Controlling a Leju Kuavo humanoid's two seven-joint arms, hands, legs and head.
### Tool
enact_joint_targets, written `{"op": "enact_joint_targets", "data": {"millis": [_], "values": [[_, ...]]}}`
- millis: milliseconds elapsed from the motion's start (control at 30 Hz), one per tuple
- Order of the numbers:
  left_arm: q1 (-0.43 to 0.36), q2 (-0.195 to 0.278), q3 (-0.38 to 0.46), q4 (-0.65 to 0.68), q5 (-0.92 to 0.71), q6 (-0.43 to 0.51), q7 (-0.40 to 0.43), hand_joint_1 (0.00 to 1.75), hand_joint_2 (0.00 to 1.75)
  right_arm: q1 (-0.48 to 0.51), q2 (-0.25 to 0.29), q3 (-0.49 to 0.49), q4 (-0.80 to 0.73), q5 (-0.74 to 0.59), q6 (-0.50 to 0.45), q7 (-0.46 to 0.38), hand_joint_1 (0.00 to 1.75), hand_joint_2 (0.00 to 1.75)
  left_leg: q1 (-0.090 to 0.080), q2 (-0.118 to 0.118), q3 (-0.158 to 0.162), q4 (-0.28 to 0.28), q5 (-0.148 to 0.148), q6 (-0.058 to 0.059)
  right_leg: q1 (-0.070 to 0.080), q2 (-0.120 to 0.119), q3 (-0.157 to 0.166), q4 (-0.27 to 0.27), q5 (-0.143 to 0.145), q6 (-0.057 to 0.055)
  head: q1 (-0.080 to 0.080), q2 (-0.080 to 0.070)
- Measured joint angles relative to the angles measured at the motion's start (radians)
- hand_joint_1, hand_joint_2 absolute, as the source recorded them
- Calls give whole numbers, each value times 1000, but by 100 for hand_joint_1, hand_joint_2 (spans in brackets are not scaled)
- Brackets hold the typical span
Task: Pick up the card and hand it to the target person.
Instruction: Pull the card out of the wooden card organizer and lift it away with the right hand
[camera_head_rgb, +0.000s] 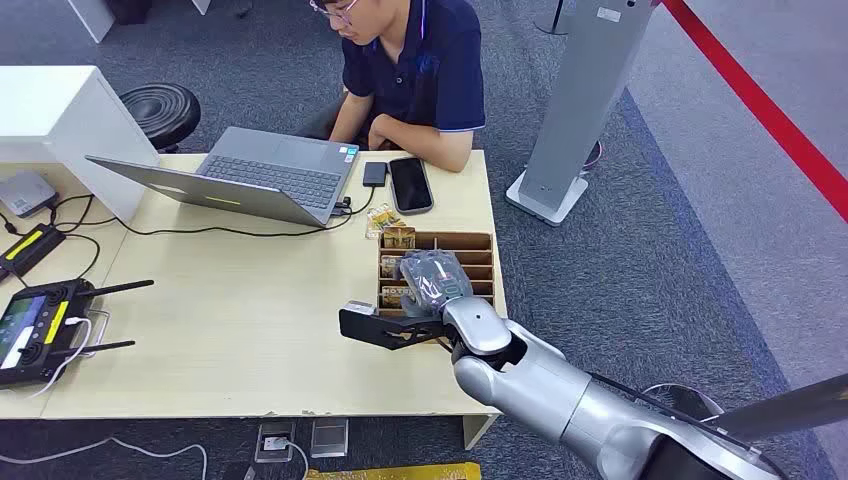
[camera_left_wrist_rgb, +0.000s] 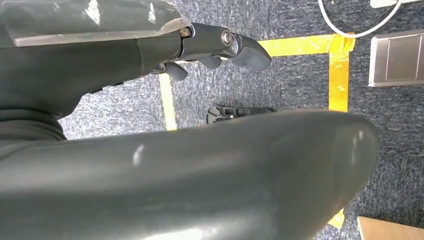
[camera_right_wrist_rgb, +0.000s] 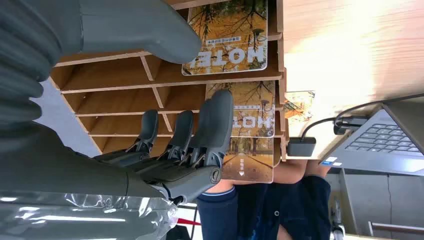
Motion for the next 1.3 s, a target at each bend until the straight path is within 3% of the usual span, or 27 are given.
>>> {"op": "enact_joint_targets", "data": {"millis": [633, 867, 1300], "values": [[0, -1, 0, 0, 2, 1, 0, 0, 0, 2, 16, 1, 54, -10, -1, -19, 93, 175, 0, 0, 0, 0, 0, 0, 0, 0, 0, 0, 0, 0, 0, 0], [0, -1, 0, 0, 2, 1, -2, 0, 0, 2, 17, 1, 55, -1, -4, -21, 126, 175, 0, 0, 0, 0, 0, 0, 0, 0, 0, 0, 0, 0, 0, 0], [-1, -1, 0, 0, 9, 2, -2, 0, 0, 6, 25, 0, 33, 21, -11, -12, 151, 175, 0, 0, 1, 0, 0, 0, 0, 0, 1, 0, 0, 0, 0, 0]]}}
